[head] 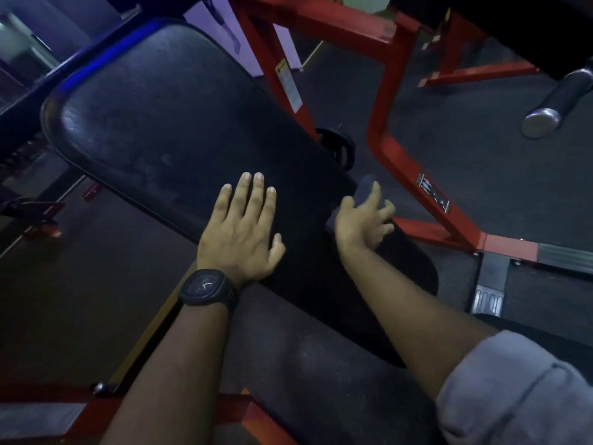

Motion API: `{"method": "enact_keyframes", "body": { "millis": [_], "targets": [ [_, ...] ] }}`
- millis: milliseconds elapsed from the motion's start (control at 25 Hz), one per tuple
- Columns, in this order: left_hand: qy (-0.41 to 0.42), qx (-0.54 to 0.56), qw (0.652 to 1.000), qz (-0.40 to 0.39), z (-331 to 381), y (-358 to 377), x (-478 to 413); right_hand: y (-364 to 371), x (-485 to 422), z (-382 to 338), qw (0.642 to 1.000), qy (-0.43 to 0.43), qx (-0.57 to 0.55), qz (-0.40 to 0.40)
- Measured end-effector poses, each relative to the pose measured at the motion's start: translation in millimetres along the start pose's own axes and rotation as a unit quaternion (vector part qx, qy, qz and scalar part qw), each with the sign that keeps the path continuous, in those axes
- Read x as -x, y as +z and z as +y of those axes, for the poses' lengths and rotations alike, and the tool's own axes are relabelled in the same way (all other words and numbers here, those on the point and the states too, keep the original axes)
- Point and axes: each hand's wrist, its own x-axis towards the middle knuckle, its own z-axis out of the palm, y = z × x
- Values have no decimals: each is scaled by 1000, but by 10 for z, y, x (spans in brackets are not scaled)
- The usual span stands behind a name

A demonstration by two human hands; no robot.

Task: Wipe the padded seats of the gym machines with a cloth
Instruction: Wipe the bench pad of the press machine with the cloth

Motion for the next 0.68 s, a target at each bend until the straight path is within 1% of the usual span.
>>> {"method": "enact_keyframes", "body": {
  "millis": [40,80,120,160,200,240,280,320,360,400,440,480,520,560,600,640,680],
  "targets": [
    [10,0,1000,16,8,33,29,5,106,106,994,-95,42,26],
    [18,2,999,33,7,67,41,15,217,233,958,-272,85,32],
    [23,4,999,42,12,89,44,-8,193,361,909,-397,123,7],
    [25,4,999,43,24,87,46,-25,103,415,892,-432,136,-6],
    [27,4,999,44,33,83,39,-7,28,373,931,-353,95,-8],
    [29,1,998,47,42,86,38,15,38,274,980,-195,26,0],
    [33,-1,998,52,46,95,35,23,158,186,998,-56,-8,3],
    [42,-2,998,51,45,101,42,33,308,139,1000,-26,4,6],
    [53,-1,997,50,41,111,52,67,453,211,992,-121,39,21],
    [60,-1,997,53,33,127,55,74,591,349,958,-277,66,16],
    [61,-4,996,58,26,136,50,64,596,484,922,-377,92,-2],
    [59,-8,997,59,27,131,51,39,516,547,910,-402,103,-5],
    [55,-9,997,58,30,119,52,46,441,541,943,-324,74,6],
    [53,-7,997,60,38,114,51,58,454,462,986,-168,9,16],
    [52,-3,997,64,44,117,55,58,580,373,999,-26,-28,8],
    [54,-1,996,68,43,122,59,71,719,343,1000,-5,-16,-1],
    [57,1,996,70,39,129,62,77,886,419,992,-124,18,-1]
  ]
}}
